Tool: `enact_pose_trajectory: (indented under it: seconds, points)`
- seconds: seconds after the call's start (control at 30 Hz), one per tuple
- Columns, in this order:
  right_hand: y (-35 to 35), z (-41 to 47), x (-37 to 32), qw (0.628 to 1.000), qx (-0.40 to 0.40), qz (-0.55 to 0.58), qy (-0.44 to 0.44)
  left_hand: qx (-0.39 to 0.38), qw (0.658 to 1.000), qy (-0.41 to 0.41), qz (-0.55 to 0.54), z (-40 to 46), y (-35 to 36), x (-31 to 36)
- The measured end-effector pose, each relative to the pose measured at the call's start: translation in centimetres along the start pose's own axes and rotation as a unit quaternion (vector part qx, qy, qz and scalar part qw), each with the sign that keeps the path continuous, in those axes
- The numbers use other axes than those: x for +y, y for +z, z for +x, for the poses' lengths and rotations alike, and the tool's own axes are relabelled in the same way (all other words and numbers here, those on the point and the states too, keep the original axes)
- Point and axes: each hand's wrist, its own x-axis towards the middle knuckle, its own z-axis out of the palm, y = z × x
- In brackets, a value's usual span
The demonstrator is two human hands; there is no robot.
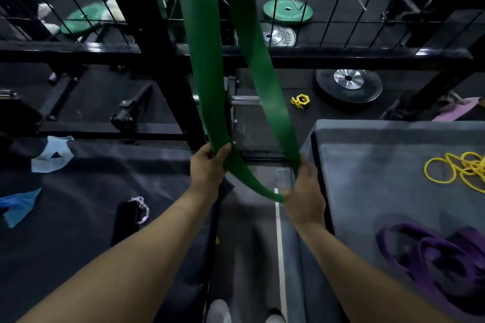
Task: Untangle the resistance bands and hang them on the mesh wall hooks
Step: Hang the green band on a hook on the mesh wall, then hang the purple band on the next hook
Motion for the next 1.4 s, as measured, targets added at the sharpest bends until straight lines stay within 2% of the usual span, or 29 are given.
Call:
enact_pose_trajectory:
  seconds: [0.03,0.07,0.13,0.2,0.33,0.47,0.57,0.67,0.77,0.93,1.03,1.27,1.4]
  points:
    - [0.0,-0.2,-0.1,0.996,-0.005,-0.070,-0.060,0.001,1.000,0.000,0.013,0.1,-0.1,-0.1]
    - [0.2,-0.2,0.0,0.993,-0.025,-0.100,-0.063,0.006,1.000,0.002,0.027,0.2,-0.2,-0.2]
    - [0.1,0.2,0.1,0.992,-0.064,-0.109,0.028,0.016,0.999,0.013,0.047,0.6,-0.6,-0.1]
    - [0.5,0.4,0.6,0.987,-0.095,-0.098,0.089,0.010,0.997,0.039,0.072,1.1,-1.3,-0.2]
    - [1.9,0.9,0.3,0.989,-0.102,-0.093,0.046,0.008,0.981,0.089,0.169,2.5,-1.9,0.2]
    - [3.1,2.2,-1.9,0.983,-0.163,-0.060,0.058,-0.003,0.965,0.108,0.238,4.3,-1.1,1.1]
    - [3.5,3.5,-3.7,0.966,-0.236,-0.010,0.105,-0.035,0.956,0.107,0.271,6.0,-0.7,2.1]
    - [2.6,4.5,-5.3,0.950,-0.289,-0.026,0.113,-0.006,0.939,0.073,0.336,7.4,-0.9,3.2]
    - [1.5,5.7,-6.6,0.959,-0.268,-0.034,0.087,-0.003,0.917,0.070,0.392,6.4,-0.7,5.0]
    - [-3.6,6.3,-9.2,0.985,-0.166,0.035,0.043,-0.071,0.895,0.155,0.413,3.3,2.0,8.8]
    - [-7.1,7.1,-9.7,0.991,-0.128,0.030,0.029,-0.117,0.882,0.187,0.417,1.2,5.0,10.6]
    - [-14.4,8.7,-4.5,0.990,-0.072,0.054,0.113,-0.195,0.852,0.193,0.447,-3.4,14.9,10.3]
    - [-18.0,8.6,2.1,0.981,-0.031,0.079,0.174,-0.260,0.806,0.202,0.492,-6.3,21.3,6.3]
